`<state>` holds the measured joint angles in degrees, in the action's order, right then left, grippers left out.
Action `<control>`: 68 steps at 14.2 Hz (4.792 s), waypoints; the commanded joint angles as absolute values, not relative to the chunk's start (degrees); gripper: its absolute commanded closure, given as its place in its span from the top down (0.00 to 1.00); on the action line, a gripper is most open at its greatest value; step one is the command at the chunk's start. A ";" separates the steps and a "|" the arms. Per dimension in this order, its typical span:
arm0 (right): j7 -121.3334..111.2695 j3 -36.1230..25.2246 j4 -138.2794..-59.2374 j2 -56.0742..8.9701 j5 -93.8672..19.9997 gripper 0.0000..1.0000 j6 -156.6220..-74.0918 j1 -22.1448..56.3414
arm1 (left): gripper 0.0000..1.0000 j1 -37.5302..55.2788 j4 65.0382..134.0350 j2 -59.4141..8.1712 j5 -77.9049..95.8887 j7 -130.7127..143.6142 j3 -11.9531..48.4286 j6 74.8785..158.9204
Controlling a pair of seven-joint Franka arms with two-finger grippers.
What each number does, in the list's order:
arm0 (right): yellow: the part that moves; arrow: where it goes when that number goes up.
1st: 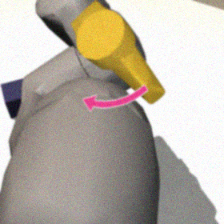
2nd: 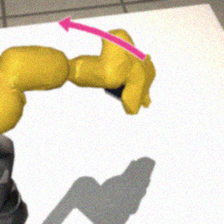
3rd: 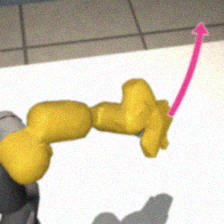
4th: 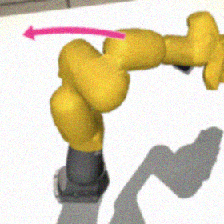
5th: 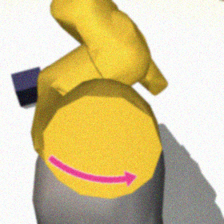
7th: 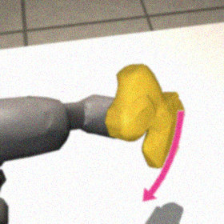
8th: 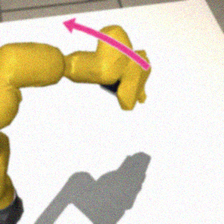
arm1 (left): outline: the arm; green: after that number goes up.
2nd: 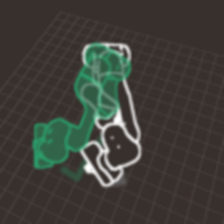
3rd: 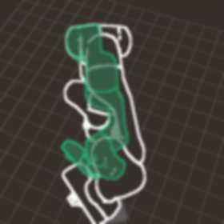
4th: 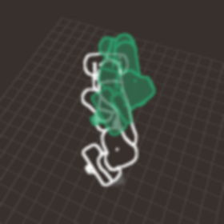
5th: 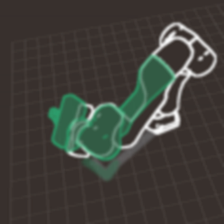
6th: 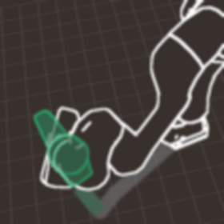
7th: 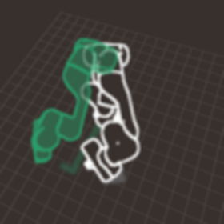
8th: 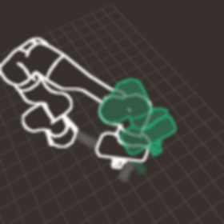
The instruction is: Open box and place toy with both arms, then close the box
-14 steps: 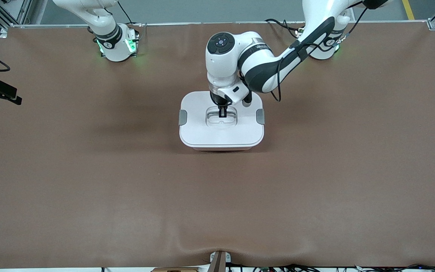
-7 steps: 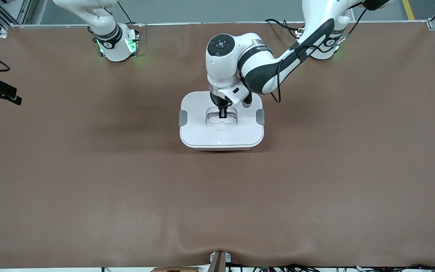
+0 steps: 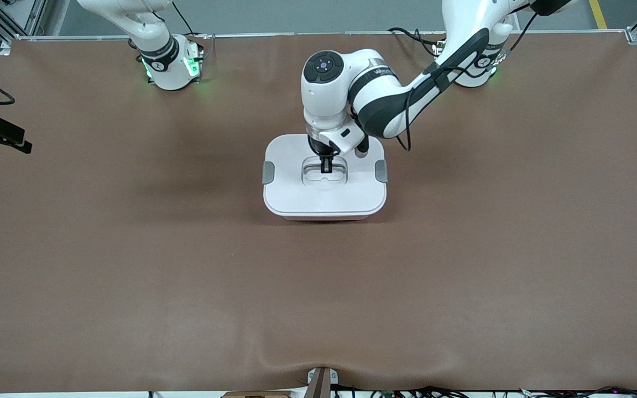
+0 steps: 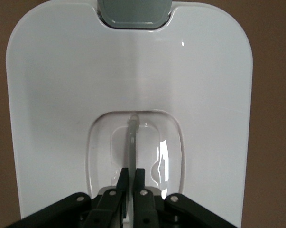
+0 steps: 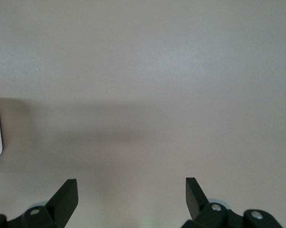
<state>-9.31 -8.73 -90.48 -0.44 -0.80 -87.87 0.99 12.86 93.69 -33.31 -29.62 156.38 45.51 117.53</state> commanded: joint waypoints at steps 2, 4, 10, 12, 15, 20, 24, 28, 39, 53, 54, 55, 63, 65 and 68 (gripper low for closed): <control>-9.76 -8.09 -90.79 0.53 -0.35 1.00 -87.80 0.18 | 0.00 13.36 93.60 -33.31 -31.29 161.72 45.70 116.54; -9.84 -8.09 -90.88 0.53 -0.35 1.00 -87.71 0.18 | 0.00 13.45 93.95 -33.57 -31.29 161.81 45.70 116.54; -9.76 -8.09 -90.79 0.44 -0.35 1.00 -87.89 0.00 | 0.13 13.89 94.13 -33.57 -31.20 161.63 45.70 116.46; -9.84 -8.09 -90.79 0.44 -0.35 1.00 -88.07 0.09 | 0.66 13.36 93.87 -33.57 -31.20 161.28 45.70 116.37; -9.84 -8.09 -90.70 0.44 -0.35 1.00 -87.98 0.00 | 1.00 12.66 92.82 -32.70 -31.29 157.79 45.62 116.37; -9.67 -8.09 -90.53 0.53 -0.44 1.00 -87.80 0.00 | 1.00 8.10 84.22 -30.24 -27.09 140.51 46.32 106.63; -7.31 -8.00 -90.44 0.53 -0.97 1.00 -87.45 0.35 | 1.00 0.02 82.53 -25.33 -19.10 116.78 46.50 102.75; -6.59 -7.74 -90.44 0.62 -0.97 1.00 -87.36 0.53 | 1.00 -7.63 82.53 -20.93 -17.40 94.98 46.58 94.15; -6.68 -7.82 -91.05 0.70 -0.88 1.00 -87.28 0.97 | 1.00 -21.63 82.88 -7.85 -16.53 33.53 43.35 83.41; -6.68 -7.73 -90.97 0.79 -1.14 1.00 -86.39 2.98 | 1.00 2.73 89.64 5.00 -1.67 10.02 3.69 81.56; -6.68 -7.73 -90.97 0.79 -1.14 1.00 -86.57 2.90 | 1.00 2.81 89.56 5.10 -1.32 10.02 3.17 81.91; -6.68 -7.73 -90.97 0.79 -1.14 1.00 -86.75 2.81 | 1.00 3.16 89.65 5.18 -0.62 9.93 1.86 82.26; -6.77 -7.82 -90.88 0.79 -1.06 1.00 -85.96 2.72 | 1.00 5.01 85.35 3.34 0.35 10.90 -0.70 82.44; -6.77 -7.74 -90.70 0.79 -0.97 1.00 -86.04 2.90 | 1.00 4.66 85.34 3.34 0.35 10.99 -0.70 82.44; -6.77 -7.82 -90.79 0.79 -0.97 1.00 -86.39 2.73 | 1.00 4.57 85.43 3.34 0.17 10.99 -0.70 82.44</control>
